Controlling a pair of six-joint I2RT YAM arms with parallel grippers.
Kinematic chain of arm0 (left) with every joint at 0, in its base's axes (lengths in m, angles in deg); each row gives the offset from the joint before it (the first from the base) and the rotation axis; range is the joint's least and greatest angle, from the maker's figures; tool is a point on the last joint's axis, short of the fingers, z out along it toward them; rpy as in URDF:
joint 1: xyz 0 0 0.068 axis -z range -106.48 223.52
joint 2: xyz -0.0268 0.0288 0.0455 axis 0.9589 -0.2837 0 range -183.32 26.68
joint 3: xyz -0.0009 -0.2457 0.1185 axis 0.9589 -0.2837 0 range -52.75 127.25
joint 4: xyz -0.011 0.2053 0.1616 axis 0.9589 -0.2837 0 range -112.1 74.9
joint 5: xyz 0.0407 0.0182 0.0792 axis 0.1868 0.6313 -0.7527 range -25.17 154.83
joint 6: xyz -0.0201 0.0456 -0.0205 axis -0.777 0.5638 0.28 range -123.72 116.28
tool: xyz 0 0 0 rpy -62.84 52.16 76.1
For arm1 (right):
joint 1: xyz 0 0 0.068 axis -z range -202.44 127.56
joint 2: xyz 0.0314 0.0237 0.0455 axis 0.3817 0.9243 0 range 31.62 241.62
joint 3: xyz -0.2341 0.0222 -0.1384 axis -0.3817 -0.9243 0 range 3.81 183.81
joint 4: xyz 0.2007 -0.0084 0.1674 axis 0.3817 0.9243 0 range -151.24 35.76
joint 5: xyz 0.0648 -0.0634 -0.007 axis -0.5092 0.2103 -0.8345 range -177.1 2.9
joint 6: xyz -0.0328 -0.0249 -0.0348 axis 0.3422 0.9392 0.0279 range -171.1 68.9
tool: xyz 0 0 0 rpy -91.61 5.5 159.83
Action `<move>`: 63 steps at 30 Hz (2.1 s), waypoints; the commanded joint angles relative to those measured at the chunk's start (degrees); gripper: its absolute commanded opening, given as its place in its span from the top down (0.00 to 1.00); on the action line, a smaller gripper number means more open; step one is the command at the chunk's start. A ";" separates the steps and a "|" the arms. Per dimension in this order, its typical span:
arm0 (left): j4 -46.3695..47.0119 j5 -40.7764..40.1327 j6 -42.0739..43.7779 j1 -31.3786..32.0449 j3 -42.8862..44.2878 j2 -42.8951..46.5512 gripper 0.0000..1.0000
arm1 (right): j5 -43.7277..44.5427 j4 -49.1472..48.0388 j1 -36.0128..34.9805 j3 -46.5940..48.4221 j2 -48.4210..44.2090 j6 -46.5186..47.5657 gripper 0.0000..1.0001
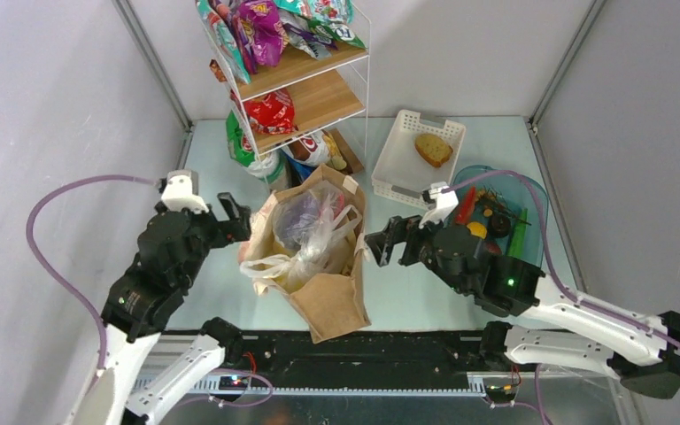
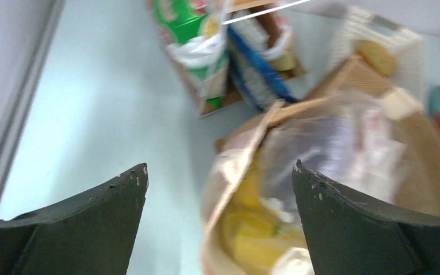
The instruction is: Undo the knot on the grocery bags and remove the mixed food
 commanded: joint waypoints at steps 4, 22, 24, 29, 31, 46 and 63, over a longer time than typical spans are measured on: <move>-3.29 10.84 1.32 -17.59 -10.81 -1.02 0.00 | 8.14 -0.75 -2.94 7.44 8.86 2.70 0.00; 1.00 23.09 -0.56 -18.46 -13.73 6.33 0.14 | 7.51 4.37 -1.24 7.41 9.52 1.96 0.00; 0.99 26.11 -1.47 -18.39 -13.46 7.65 0.12 | 7.48 4.62 -1.15 7.12 8.93 1.91 0.00; -1.26 26.52 -3.60 -18.37 -13.80 6.46 0.08 | 7.05 4.92 -1.03 6.57 7.58 1.52 0.00; -2.81 21.74 -4.12 -18.47 -13.93 5.19 0.07 | 6.79 4.82 -1.03 6.29 6.99 1.44 0.00; -3.90 31.46 -0.09 -18.09 -12.38 -2.95 0.77 | 5.94 5.41 -1.04 4.29 2.13 2.86 0.00; 17.72 41.01 -3.17 -17.90 -16.14 2.00 1.00 | -4.02 -6.44 -4.36 7.76 -0.27 10.16 0.00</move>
